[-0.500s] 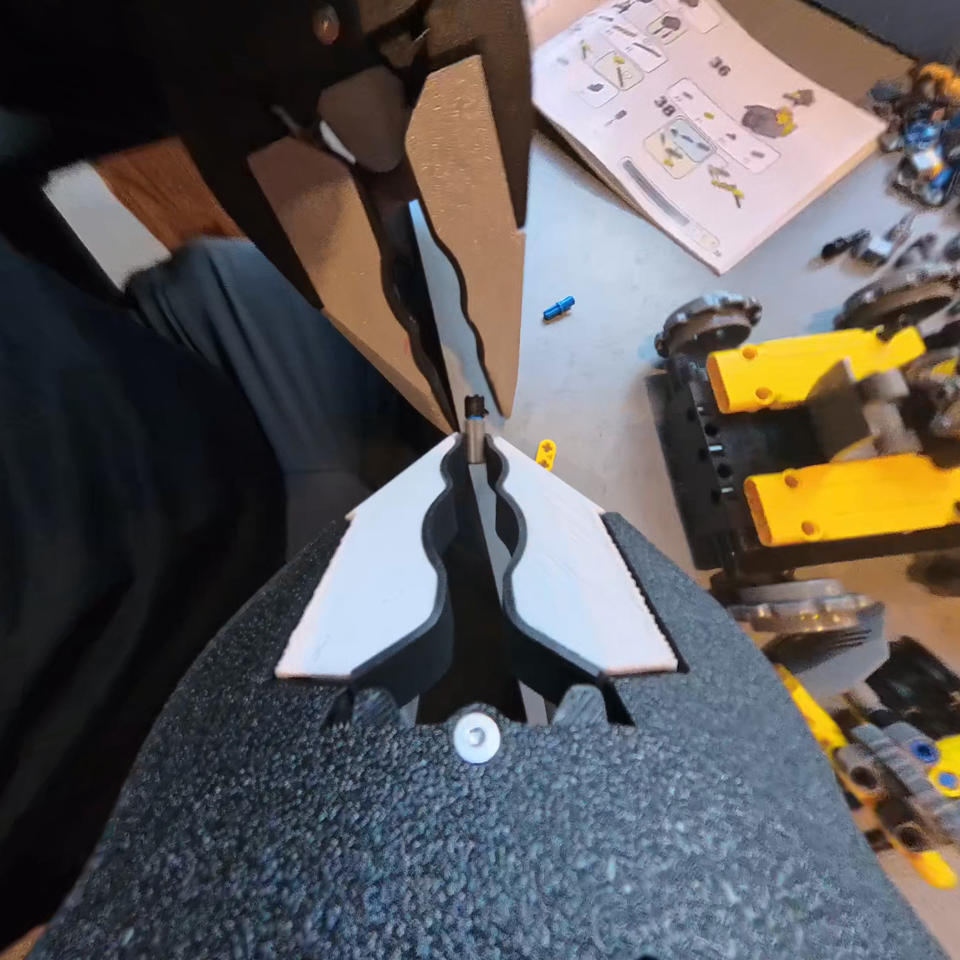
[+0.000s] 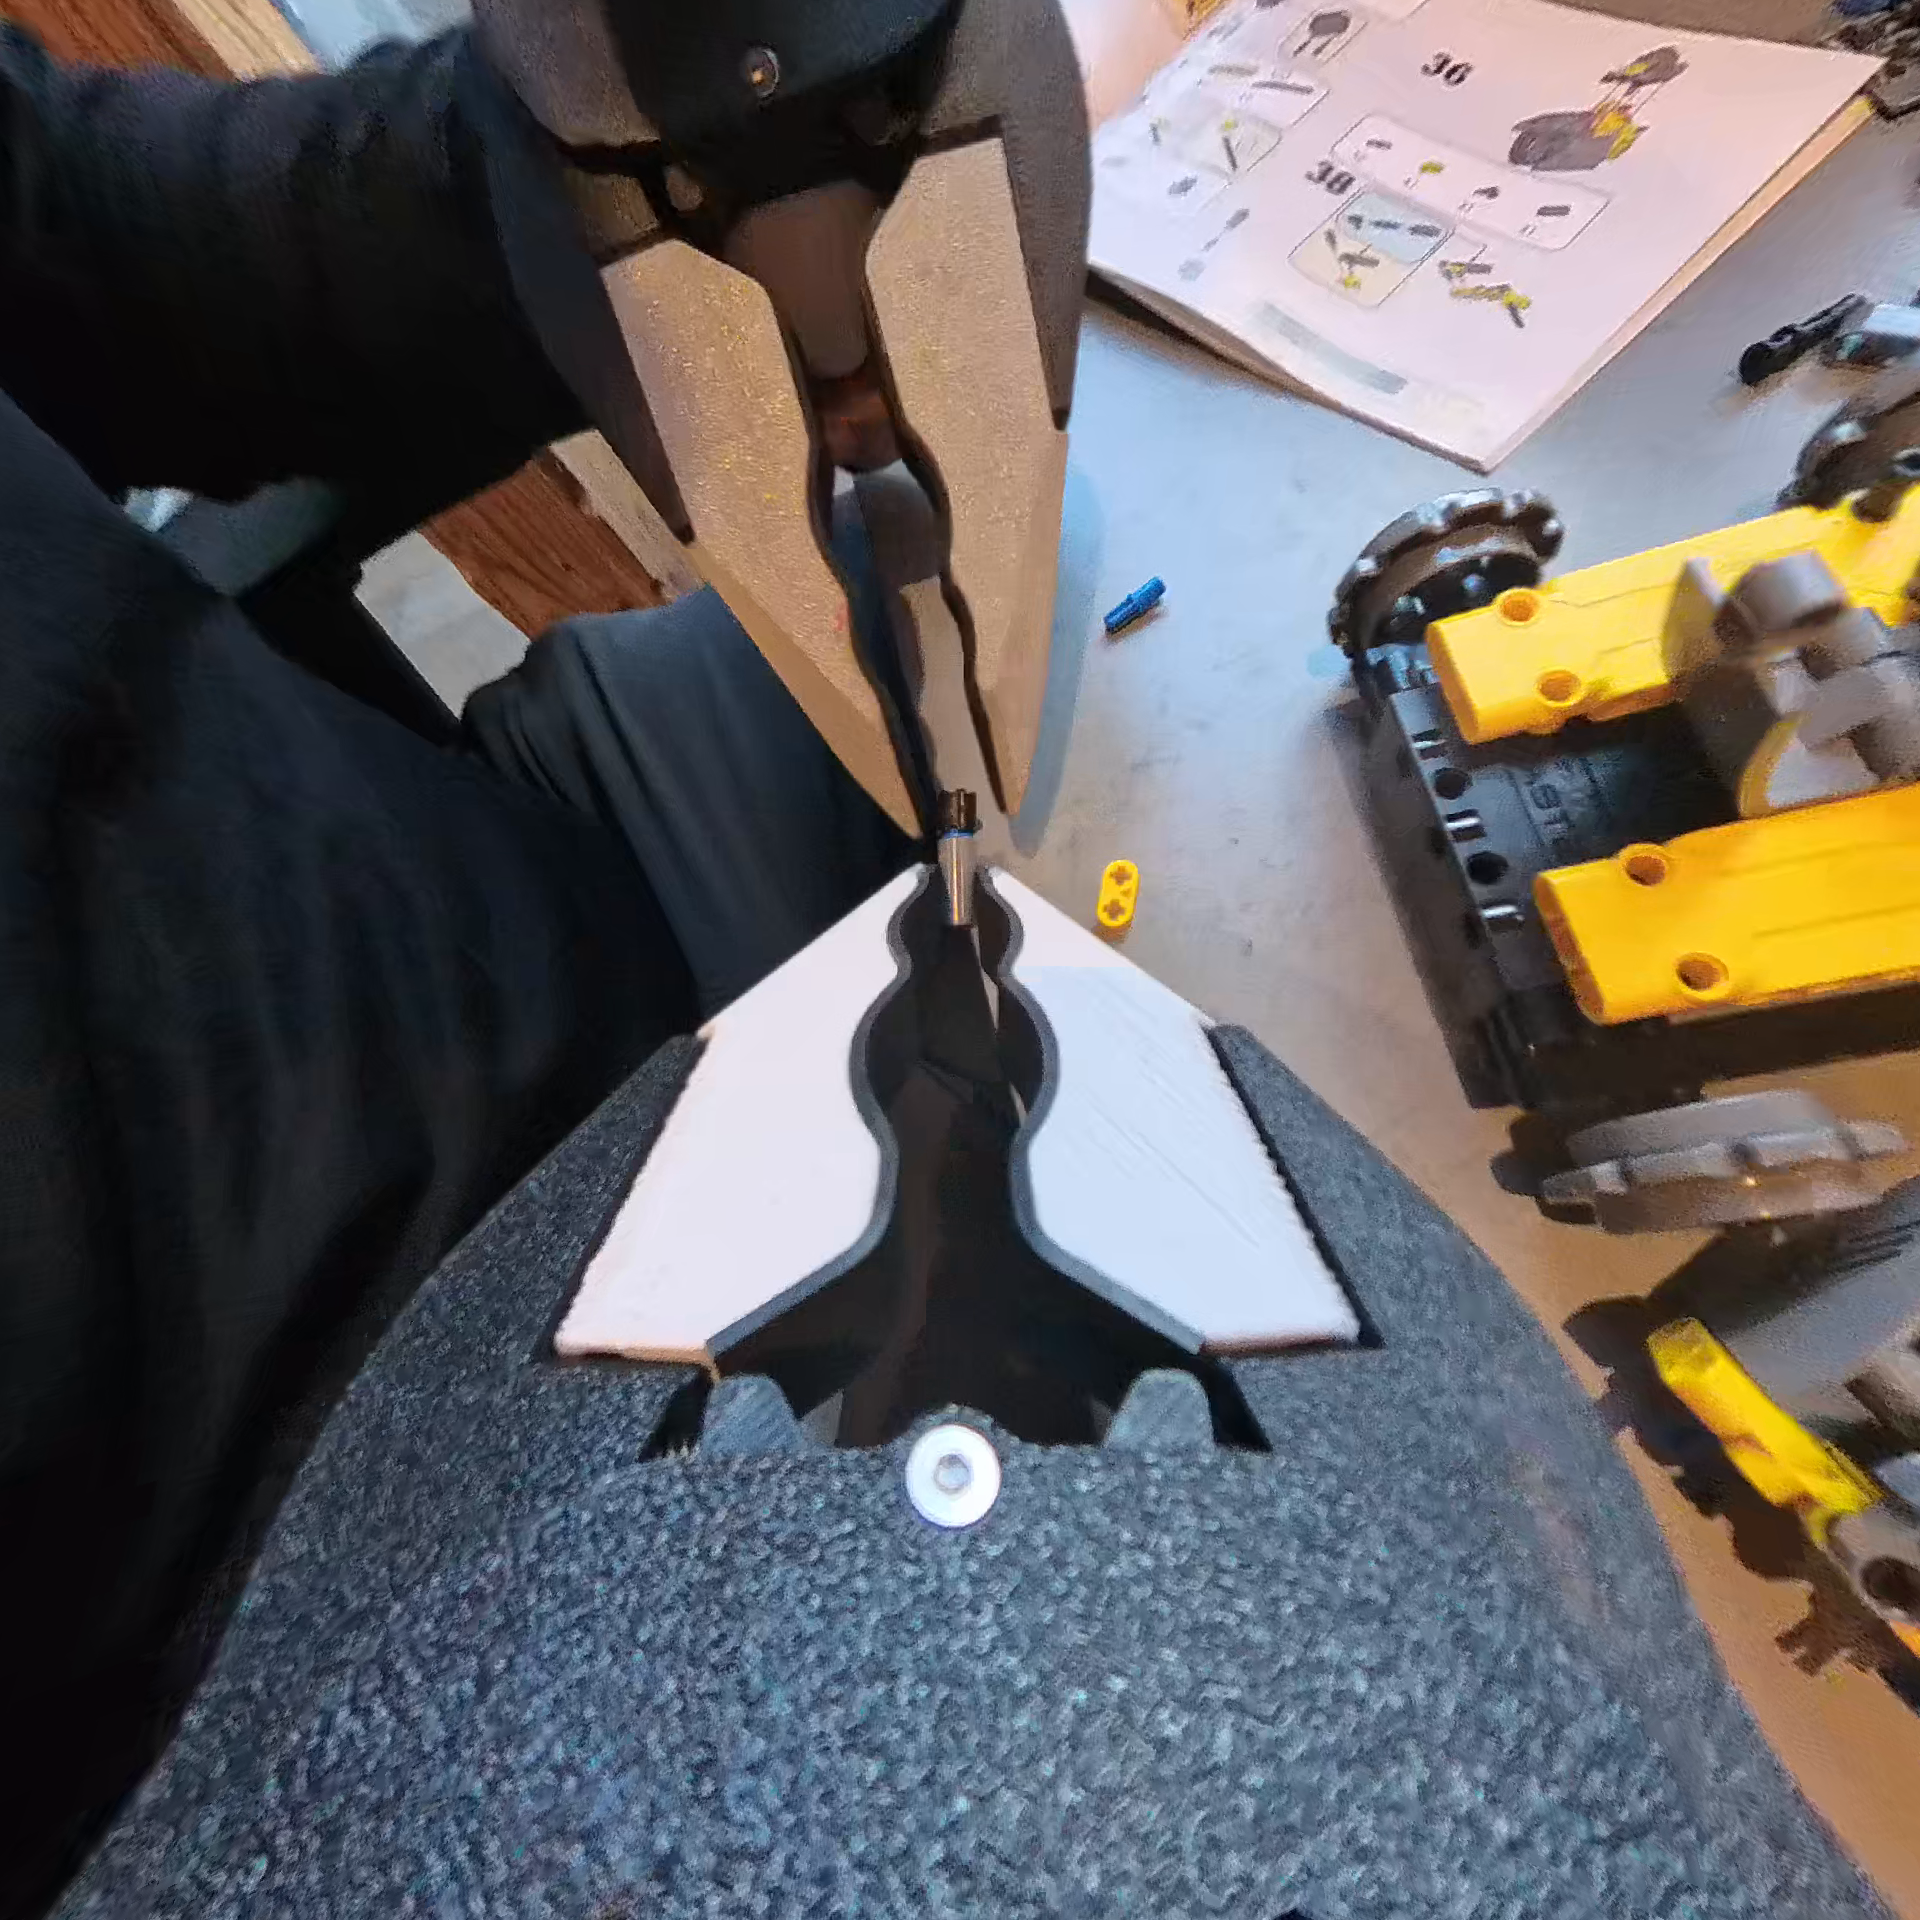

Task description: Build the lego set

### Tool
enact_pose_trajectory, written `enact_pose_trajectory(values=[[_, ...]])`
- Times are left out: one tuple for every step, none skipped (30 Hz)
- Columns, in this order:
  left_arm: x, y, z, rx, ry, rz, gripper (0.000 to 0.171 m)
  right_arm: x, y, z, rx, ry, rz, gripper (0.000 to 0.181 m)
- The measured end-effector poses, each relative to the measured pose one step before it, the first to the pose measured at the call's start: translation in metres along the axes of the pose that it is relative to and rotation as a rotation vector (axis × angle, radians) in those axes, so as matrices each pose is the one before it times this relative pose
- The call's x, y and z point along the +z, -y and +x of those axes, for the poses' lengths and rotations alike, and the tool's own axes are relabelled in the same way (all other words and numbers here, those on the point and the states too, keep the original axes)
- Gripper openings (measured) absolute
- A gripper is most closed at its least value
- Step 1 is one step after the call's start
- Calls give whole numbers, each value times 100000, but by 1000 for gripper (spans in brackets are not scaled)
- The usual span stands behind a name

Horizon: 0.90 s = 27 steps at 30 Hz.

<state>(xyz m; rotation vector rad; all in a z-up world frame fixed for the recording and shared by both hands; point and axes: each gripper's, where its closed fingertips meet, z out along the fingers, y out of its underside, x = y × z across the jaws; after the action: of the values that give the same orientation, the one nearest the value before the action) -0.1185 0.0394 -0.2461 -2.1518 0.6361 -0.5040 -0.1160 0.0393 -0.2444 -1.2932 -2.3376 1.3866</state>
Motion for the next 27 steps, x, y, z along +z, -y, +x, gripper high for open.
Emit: enact_pose_trajectory(values=[[189,-32,169,2237,-238,-684,10,159,-131,-115,-1561,-372,-1212,6],[112,32,202,1798,-365,-400,6,85,-69,-152,-1155,-24,-1010,6],[56,-23,17,928,453,-523,5,22,-48,-69,-544,-279,-778,6],[5,15,75,-323,-385,-161,5,-30,-15,-46,-505,-199,-539,6],[-42,54,113,-743,-892,298,6,-33,-2,-73,-276,151,-367,6],[-38,54,96,-495,-711,441,6,-24,-33,-55,-133,124,-612,6],[-30,21,70,-332,-468,312,7,-19,-59,-17,-349,-166,-743,6],[-19,9,59,-231,-439,223,7,32,-116,-55,-331,115,-1157,6],[-14,39,99,-337,-662,380,7,49,-119,-61,-438,132,-1174,6],[40,-21,105,-207,-619,0,7,43,-12,-93,-400,279,-437,6],[78,-18,104,58,-431,-41,6,79,-26,-157,-221,745,-560,6],[123,-73,124,226,-343,-238,6,95,-60,-67,-668,49,-825,6],[150,-129,-50,451,831,-673,6,103,-76,94,-1256,-1126,-801,6],[137,-200,-166,781,1524,-989,6,124,-126,184,-1321,-1618,-973,6],[119,-217,-127,622,1219,-1240,6,137,-95,153,-1136,-1246,-733,6],[18,-111,-173,243,1212,-1015,6,112,-14,152,-848,-1033,-114,5],[1,-82,-67,130,291,-713,6,79,6,41,-417,11,-12,5],[-16,-62,60,198,-651,-620,6,59,9,-31,-437,517,-97,5],[-2,-71,-46,-65,-73,-619,6,83,-16,54,-793,-283,-185,5],[77,-143,-35,-378,-48,-1057,5,126,-89,43,-948,-224,-741,5],[166,-274,60,207,-412,-1893,5,217,-210,-5,-905,123,-1331,5],[221,-326,-80,609,523,-2194,5,280,-240,84,-893,-544,-1282,4],[221,-322,-120,745,784,-2070,5,288,-218,126,-545,-763,-837,4],[157,-235,-41,361,-59,-1350,5,193,-159,56,-190,-223,-171,4],[-30,54,-32,-663,-707,660,5,13,38,43,255,24,1194,4],[-20,87,-71,-1496,-716,1133,5,-54,51,82,411,-23,1168,4],[77,-18,-62,-1119,-488,588,5,14,-36,56,354,198,371,4]])
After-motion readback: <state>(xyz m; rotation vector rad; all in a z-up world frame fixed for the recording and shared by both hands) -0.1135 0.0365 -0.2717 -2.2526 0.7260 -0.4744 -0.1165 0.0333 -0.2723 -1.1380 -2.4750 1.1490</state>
